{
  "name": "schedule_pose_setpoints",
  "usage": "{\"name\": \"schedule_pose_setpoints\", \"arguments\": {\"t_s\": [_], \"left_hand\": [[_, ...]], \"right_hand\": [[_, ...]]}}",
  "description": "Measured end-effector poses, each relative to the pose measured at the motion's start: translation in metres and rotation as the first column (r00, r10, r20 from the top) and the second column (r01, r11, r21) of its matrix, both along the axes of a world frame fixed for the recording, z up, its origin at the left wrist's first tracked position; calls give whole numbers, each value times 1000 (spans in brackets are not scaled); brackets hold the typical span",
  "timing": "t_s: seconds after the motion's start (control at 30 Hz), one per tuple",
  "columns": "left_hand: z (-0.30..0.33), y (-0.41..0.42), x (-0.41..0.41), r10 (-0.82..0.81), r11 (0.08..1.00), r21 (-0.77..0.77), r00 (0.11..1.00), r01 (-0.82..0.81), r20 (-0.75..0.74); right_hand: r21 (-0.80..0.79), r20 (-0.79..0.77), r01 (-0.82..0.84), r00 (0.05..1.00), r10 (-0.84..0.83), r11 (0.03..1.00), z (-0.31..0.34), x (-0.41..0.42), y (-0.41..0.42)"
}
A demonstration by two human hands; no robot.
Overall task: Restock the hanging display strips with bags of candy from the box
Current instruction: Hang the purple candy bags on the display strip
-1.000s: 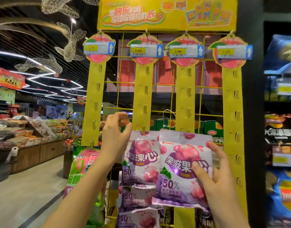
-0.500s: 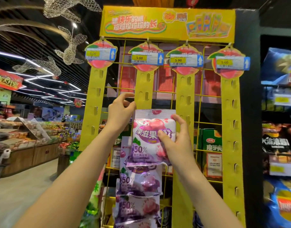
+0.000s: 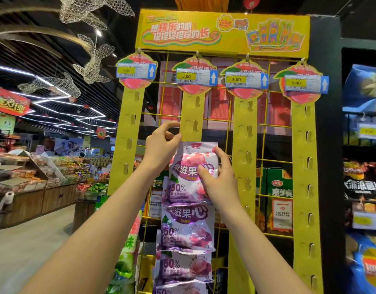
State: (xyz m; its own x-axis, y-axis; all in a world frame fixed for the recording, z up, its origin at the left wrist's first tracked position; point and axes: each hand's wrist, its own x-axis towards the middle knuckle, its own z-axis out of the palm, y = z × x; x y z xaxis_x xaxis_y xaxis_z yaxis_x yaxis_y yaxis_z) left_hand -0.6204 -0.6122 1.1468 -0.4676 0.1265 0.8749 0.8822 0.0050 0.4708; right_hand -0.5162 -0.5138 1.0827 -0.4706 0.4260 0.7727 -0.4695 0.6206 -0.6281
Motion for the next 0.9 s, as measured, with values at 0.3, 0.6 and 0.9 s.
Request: {"name": "schedule_pose_setpoints", "arguments": {"t_s": [0.3,0.6,0.9], "left_hand": [[-5,-1,7,20,999,-28,999,-21,-35],[-17,-8,14,265,947,-111,927,-302,-266],[-54,11,46,386,727,-158,588,-668,-711]], "right_hand": [[5,31,128,991,-128,992,-23,-5,-1],[382,7,590,767,-641,711,-27,18,-4],[566,-9,682,567,-824,463,-27,75,42]]}}
